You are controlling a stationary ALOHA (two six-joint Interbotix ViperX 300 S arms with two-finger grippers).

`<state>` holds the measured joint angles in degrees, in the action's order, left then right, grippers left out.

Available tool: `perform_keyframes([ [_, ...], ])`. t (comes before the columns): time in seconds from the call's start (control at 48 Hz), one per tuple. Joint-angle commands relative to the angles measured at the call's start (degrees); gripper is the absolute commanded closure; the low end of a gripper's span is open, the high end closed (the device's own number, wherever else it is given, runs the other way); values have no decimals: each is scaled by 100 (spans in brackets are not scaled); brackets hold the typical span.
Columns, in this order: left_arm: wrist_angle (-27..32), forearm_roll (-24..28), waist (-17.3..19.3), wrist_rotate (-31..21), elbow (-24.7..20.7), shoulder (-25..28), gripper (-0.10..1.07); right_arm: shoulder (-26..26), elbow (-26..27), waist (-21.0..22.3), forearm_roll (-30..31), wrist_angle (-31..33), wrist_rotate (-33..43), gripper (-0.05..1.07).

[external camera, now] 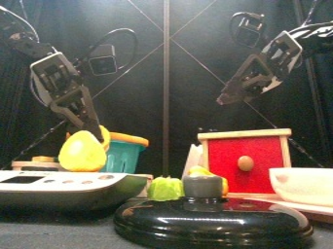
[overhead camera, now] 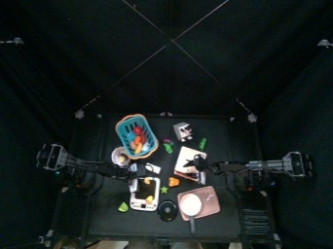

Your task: Place corn bottom above stove

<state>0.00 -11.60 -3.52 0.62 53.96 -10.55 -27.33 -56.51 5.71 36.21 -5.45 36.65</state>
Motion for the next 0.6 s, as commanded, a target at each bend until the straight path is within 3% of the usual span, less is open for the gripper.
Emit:
perform_keyframes([
  [0.0,-18,35,18,9,-193,-62,24,-44,53,-9,-9,-44,9,22],
  [0.25,-211,211,316,9,-615,44,24,-44,44,-9,-9,-44,9,22],
  [0.583,-633,290,1072,9,-1441,1116,24,-44,35,-9,0,-44,9,22],
])
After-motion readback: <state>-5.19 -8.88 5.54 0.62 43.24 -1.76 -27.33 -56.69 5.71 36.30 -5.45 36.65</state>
